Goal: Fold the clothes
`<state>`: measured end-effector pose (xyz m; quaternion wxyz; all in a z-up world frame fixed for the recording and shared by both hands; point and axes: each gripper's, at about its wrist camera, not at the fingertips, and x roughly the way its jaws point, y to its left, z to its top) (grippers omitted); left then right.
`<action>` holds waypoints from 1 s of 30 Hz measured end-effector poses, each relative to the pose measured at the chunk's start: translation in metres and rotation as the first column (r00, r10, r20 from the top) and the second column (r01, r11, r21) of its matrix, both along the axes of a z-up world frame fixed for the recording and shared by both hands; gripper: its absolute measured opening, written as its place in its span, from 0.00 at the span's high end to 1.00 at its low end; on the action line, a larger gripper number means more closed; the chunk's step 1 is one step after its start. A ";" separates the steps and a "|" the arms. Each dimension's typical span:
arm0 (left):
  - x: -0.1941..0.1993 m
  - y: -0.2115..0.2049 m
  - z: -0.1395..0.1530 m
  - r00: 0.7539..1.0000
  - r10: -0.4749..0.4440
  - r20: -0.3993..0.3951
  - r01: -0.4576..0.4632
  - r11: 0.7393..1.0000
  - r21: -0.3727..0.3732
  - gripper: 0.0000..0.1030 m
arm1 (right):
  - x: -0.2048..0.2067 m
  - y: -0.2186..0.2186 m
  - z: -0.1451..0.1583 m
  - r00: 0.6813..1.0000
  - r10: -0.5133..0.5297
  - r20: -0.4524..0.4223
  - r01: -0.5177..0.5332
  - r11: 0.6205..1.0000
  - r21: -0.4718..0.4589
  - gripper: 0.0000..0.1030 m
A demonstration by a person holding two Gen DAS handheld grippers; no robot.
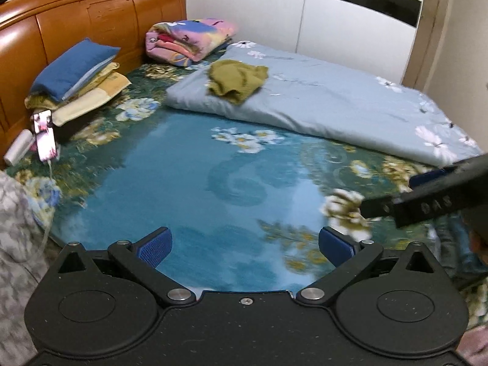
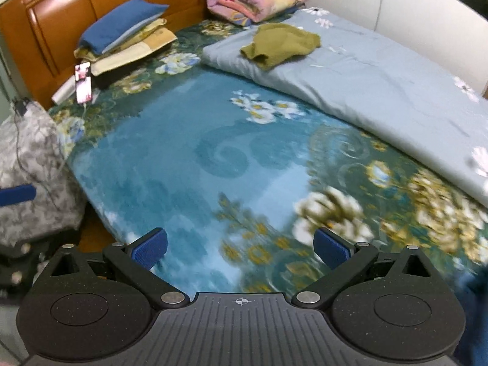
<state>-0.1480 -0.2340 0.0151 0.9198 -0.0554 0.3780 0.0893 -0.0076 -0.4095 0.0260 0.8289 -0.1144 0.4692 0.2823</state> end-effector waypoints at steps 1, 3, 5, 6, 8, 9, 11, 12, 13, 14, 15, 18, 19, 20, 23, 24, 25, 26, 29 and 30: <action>0.008 0.013 0.000 1.000 -0.005 -0.014 0.006 1.000 0.021 0.02 | 0.009 0.016 -0.005 1.000 -0.002 -0.011 0.002 1.000 0.010 0.00; 0.024 0.040 0.003 0.999 -0.008 -0.048 0.010 0.999 0.043 0.02 | 0.028 0.053 -0.011 0.999 -0.005 -0.040 0.005 1.000 0.016 0.00; 0.041 0.065 0.004 0.998 -0.018 -0.062 0.020 0.999 0.034 0.02 | 0.042 0.087 -0.009 0.999 0.019 -0.046 -0.018 0.999 0.027 0.00; 0.048 0.074 0.006 0.998 -0.023 -0.059 0.025 0.999 0.031 0.02 | 0.048 0.101 -0.007 0.999 0.033 -0.039 -0.031 0.999 0.033 0.00; 0.061 0.090 0.007 0.997 -0.040 -0.065 0.042 0.999 0.029 0.02 | 0.058 0.124 -0.003 0.999 0.046 -0.014 -0.045 0.998 0.039 0.00; 0.068 0.097 0.008 0.996 -0.051 -0.073 0.053 0.998 0.029 0.02 | 0.062 0.133 -0.001 0.999 0.039 -0.013 -0.038 0.999 0.036 0.00; 0.077 0.111 0.013 0.994 -0.082 -0.070 0.084 0.996 0.024 0.02 | 0.068 0.143 0.002 1.000 0.020 -0.012 -0.020 0.999 0.028 0.00; 0.083 0.118 0.016 0.993 -0.100 -0.060 0.102 0.995 0.020 0.02 | 0.071 0.146 0.003 1.000 0.009 -0.008 -0.009 1.000 0.023 0.00; 0.089 0.126 0.017 0.992 -0.117 -0.053 0.118 0.993 0.016 0.02 | 0.073 0.149 0.004 1.000 -0.004 -0.004 0.004 1.000 0.016 0.00; 0.097 0.132 0.017 0.989 -0.137 -0.050 0.137 0.990 0.013 0.02 | 0.076 0.151 0.004 1.000 -0.026 -0.004 0.026 1.000 0.011 0.00; 0.102 0.139 0.017 0.986 -0.158 -0.050 0.158 0.987 0.010 0.02 | 0.078 0.152 0.003 0.998 -0.057 -0.007 0.057 0.998 0.009 0.00; 0.118 0.159 0.016 0.971 -0.234 -0.055 0.234 0.972 -0.002 0.02 | 0.080 0.154 0.003 0.987 -0.161 -0.013 0.161 0.987 0.004 0.00; 0.122 0.165 0.017 0.963 -0.263 -0.055 0.264 0.964 0.004 0.02 | 0.077 0.154 0.003 0.979 -0.202 -0.007 0.202 0.979 0.003 0.00; 0.127 0.172 0.017 0.955 -0.293 -0.055 0.294 0.956 0.009 0.02 | 0.075 0.154 0.004 0.970 -0.244 -0.002 0.244 0.970 0.002 0.00; 0.135 0.193 0.021 0.927 -0.371 -0.058 0.373 0.928 0.026 0.02 | 0.060 0.158 0.008 0.920 -0.391 0.007 0.391 0.920 0.005 0.00; 0.135 0.200 0.023 0.917 -0.395 -0.052 0.397 0.918 0.023 0.02 | 0.052 0.162 0.009 0.907 -0.421 0.012 0.421 0.907 0.004 0.00; 0.135 0.208 0.024 0.907 -0.418 -0.049 0.419 0.908 0.018 0.02 | 0.044 0.165 0.009 0.893 -0.449 0.016 0.449 0.893 0.003 0.00; 0.136 0.214 0.023 0.898 -0.436 -0.051 0.437 0.899 0.010 0.02 | 0.036 0.169 0.009 0.883 -0.470 0.018 0.470 0.883 0.000 0.00; 0.139 0.232 0.020 0.881 -0.470 -0.055 0.470 0.883 -0.005 0.02 | 0.015 0.184 0.006 0.865 -0.501 0.015 0.502 0.865 -0.015 0.00; 0.138 0.236 0.019 0.876 -0.479 -0.053 0.479 0.878 -0.008 0.02 | 0.007 0.188 0.005 0.860 -0.510 0.013 0.511 0.860 -0.014 0.00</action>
